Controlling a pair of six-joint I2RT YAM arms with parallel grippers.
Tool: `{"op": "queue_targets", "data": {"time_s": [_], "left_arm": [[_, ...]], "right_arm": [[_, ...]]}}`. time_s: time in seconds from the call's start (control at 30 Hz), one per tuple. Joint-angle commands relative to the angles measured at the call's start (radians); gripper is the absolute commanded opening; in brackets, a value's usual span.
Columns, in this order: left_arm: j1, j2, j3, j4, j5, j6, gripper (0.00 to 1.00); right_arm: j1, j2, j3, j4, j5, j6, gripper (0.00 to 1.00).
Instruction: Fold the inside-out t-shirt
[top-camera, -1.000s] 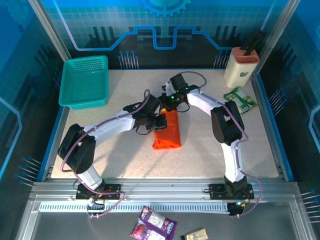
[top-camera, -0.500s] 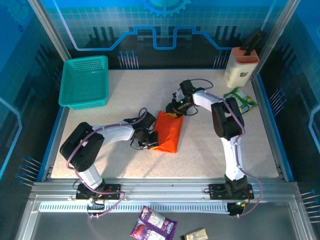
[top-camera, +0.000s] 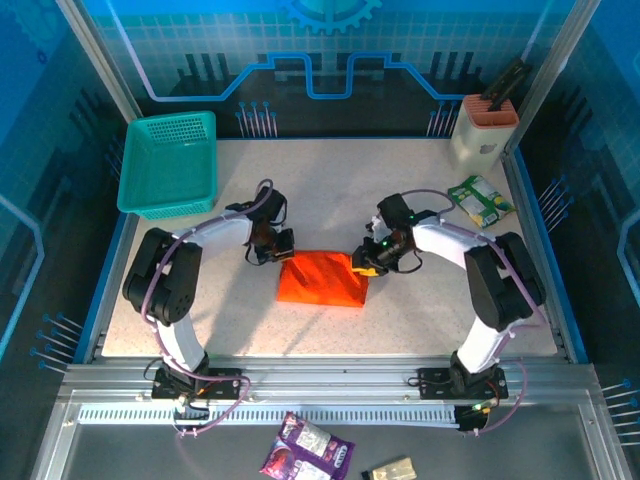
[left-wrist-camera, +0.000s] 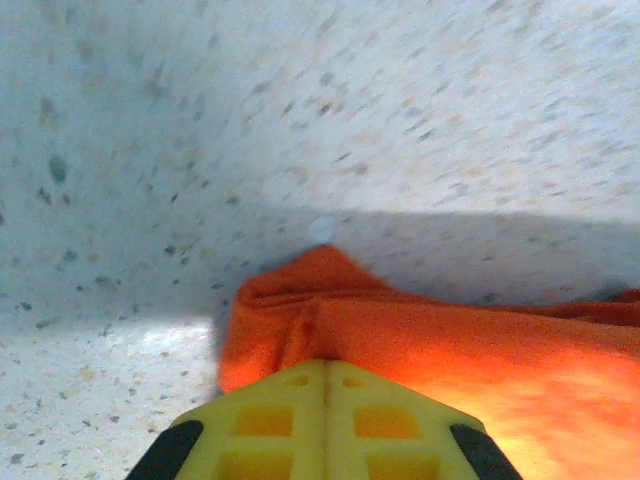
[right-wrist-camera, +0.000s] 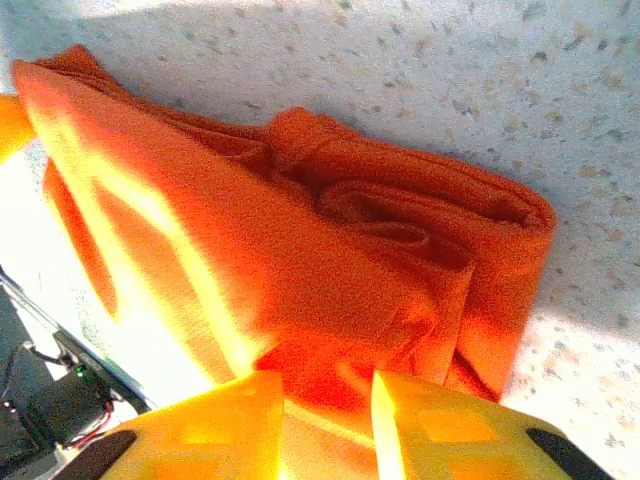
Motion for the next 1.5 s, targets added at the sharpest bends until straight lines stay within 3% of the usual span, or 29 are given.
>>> {"op": "queue_targets", "data": {"time_s": [0.0,0.13,0.23,0.3,0.43,0.53,0.7,0.87,1.07,1.23,1.47], "left_arm": [[-0.019,-0.036,0.061,-0.087,0.01,0.068,0.07],[-0.104,-0.06,0.057,-0.123,0.009,0.031,0.07],[-0.175,-0.058,0.023,-0.1,0.019,-0.015,0.07],[-0.212,-0.038,0.006,-0.081,0.022,-0.037,0.07],[-0.252,0.018,-0.017,-0.048,0.035,-0.067,0.07],[-0.256,0.038,-0.027,-0.045,0.032,-0.069,0.07],[-0.255,0.004,0.01,-0.076,0.017,-0.055,0.07],[-0.262,-0.01,0.106,-0.106,0.03,-0.055,0.08],[-0.305,0.093,0.247,-0.132,0.043,-0.043,0.07],[-0.32,0.215,0.301,-0.165,0.015,-0.021,0.07],[-0.321,0.256,0.289,-0.166,0.016,-0.01,0.07]], "right_arm": [[0.012,-0.042,0.052,0.026,-0.002,-0.002,0.31],[0.069,0.063,0.125,0.072,-0.146,-0.015,0.32],[0.089,0.115,0.155,0.046,-0.108,-0.04,0.32],[0.078,0.145,0.152,0.013,-0.016,-0.048,0.31],[0.047,0.182,0.152,-0.117,0.294,-0.078,0.28],[0.014,0.183,0.137,-0.153,0.383,-0.098,0.27],[-0.005,0.081,0.103,-0.13,0.286,-0.109,0.29],[-0.01,-0.04,0.057,-0.166,0.239,-0.083,0.37],[-0.035,-0.134,-0.077,-0.134,0.175,-0.041,0.48],[-0.052,-0.125,-0.173,-0.025,0.076,-0.019,0.55],[-0.057,-0.077,-0.229,0.056,0.067,-0.006,0.59]]}}
